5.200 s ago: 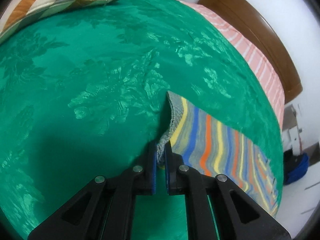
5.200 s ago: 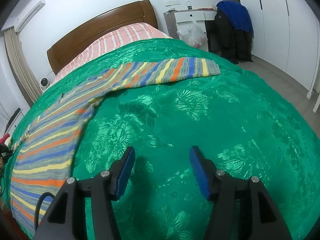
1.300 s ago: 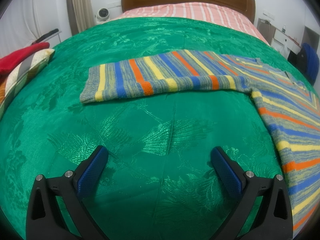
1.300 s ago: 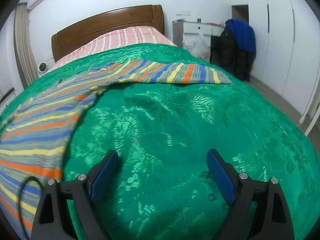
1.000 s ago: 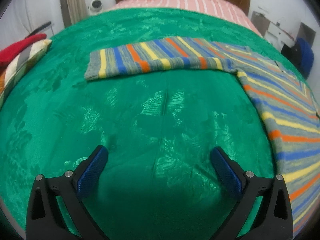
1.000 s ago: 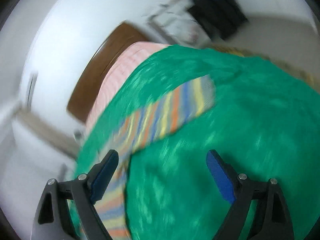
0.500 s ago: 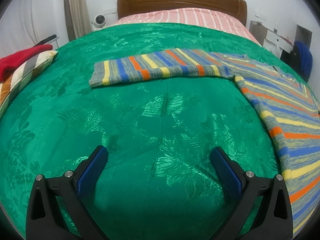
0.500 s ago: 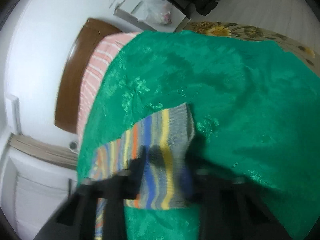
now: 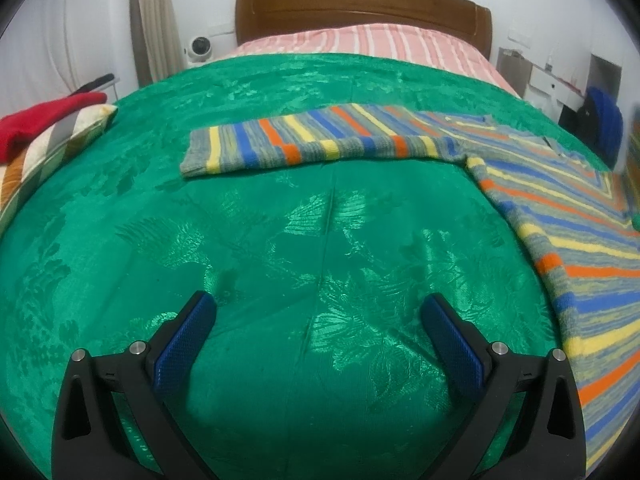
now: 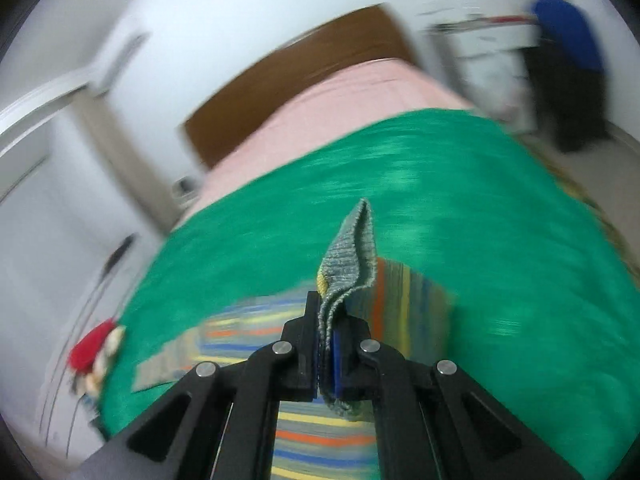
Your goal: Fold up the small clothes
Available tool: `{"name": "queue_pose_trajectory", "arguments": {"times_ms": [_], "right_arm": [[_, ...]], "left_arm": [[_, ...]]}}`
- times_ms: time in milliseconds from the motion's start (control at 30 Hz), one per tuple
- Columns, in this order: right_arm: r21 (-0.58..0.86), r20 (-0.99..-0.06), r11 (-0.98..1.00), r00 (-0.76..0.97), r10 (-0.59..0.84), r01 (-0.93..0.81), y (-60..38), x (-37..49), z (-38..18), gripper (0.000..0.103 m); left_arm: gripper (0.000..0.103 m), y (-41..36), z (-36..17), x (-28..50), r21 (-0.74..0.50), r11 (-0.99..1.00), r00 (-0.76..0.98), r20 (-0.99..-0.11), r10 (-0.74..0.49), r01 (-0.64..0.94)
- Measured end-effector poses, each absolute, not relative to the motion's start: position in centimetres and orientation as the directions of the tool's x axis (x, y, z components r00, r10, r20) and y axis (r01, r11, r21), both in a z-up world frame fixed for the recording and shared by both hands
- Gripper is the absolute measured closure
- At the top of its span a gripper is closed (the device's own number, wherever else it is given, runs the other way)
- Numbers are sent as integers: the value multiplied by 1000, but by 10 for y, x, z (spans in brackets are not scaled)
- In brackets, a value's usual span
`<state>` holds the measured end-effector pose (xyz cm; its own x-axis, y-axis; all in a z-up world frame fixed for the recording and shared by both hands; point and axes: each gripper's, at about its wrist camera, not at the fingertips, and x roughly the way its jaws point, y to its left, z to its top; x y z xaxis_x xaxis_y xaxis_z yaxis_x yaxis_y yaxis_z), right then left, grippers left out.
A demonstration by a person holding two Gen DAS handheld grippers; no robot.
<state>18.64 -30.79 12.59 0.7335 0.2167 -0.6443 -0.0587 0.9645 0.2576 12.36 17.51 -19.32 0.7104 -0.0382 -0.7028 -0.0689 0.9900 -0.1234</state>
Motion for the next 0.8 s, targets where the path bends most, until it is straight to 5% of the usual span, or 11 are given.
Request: {"name": "queue_pose_trajectory", "arguments": {"times_ms": [167, 200, 233, 267, 400, 600, 700, 733, 800], "right_arm": [[234, -695, 960, 664, 276, -155, -206, 228, 78, 91], [250, -707, 954, 642, 296, -164, -195, 234, 64, 81], [287, -728, 943, 602, 329, -168, -185, 239, 48, 49], [350, -741, 923, 556, 376, -159, -179, 238, 30, 29], [515, -697, 846, 507, 507, -138, -188, 222, 1, 30], [462, -798, 886, 418, 433, -37, -259, 172, -19, 30], [225, -911, 974, 362, 197, 37, -301, 130, -39, 38], [113, -921, 992, 380, 81, 61, -317, 113, -38, 46], [2, -894, 991, 445, -58, 133, -343, 80, -19, 45]], "left_arm": [[0, 177, -194, 122, -138, 988, 717, -695, -50, -65], [0, 177, -194, 122, -140, 988, 718, -694, -52, -64], [0, 178, -194, 122, -143, 988, 720, -692, -54, -63], [0, 178, -194, 122, -144, 988, 721, -691, -55, -63], [0, 179, -194, 122, -147, 987, 723, -689, -57, -62], [0, 178, -194, 122, -142, 988, 721, -691, -53, -63], [0, 178, -194, 122, -137, 989, 721, -691, -50, -63], [0, 177, -194, 122, -136, 989, 721, -691, -49, -63], [0, 177, -194, 122, -136, 989, 721, -691, -49, -63]]}}
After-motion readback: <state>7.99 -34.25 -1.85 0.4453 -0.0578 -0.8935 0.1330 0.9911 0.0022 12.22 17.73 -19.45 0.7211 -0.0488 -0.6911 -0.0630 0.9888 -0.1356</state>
